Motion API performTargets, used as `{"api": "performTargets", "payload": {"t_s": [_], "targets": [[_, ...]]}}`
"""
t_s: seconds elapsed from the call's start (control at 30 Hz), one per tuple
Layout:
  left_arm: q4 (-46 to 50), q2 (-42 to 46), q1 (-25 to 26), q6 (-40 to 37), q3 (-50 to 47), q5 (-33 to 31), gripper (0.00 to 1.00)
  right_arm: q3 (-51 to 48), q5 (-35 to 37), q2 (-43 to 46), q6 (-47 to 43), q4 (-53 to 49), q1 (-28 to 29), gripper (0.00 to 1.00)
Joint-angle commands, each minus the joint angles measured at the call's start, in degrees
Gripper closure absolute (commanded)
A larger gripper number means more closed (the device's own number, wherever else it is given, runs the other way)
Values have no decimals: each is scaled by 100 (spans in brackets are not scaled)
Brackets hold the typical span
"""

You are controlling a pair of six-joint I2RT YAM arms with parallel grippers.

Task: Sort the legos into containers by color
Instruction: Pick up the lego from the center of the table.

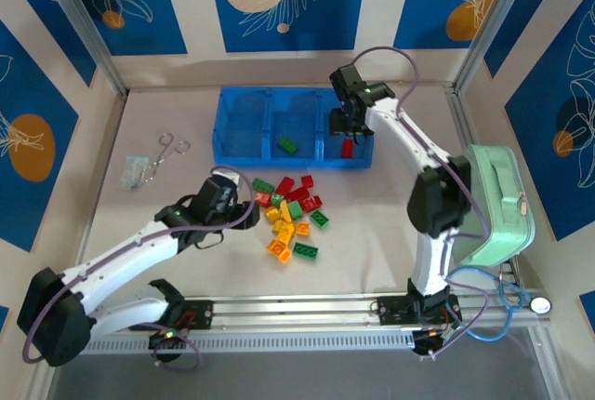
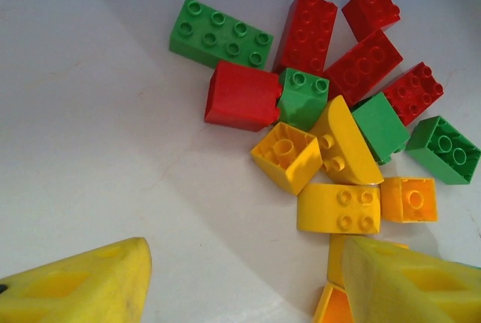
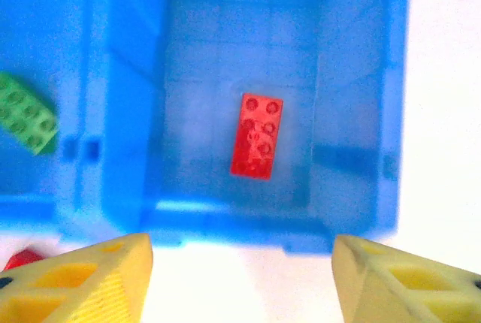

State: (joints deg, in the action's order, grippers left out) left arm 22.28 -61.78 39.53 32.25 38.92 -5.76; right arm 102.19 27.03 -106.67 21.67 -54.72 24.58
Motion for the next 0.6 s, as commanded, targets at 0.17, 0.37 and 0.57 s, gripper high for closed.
{"api": "performTargets", "payload": {"t_s": [0.17, 0.37, 0.57], "targets": [[-241, -1246, 11, -459, 852, 67, 31, -2337, -103, 2038, 610, 681, 689, 35], [-346, -2154, -222, -662, 1243, 111, 32, -3850, -181, 3059, 1260, 923, 1073, 36], [-472, -2792, -494, -798, 1508, 338, 33, -4734, -184, 3668, 1740, 1004, 1308, 36]]}}
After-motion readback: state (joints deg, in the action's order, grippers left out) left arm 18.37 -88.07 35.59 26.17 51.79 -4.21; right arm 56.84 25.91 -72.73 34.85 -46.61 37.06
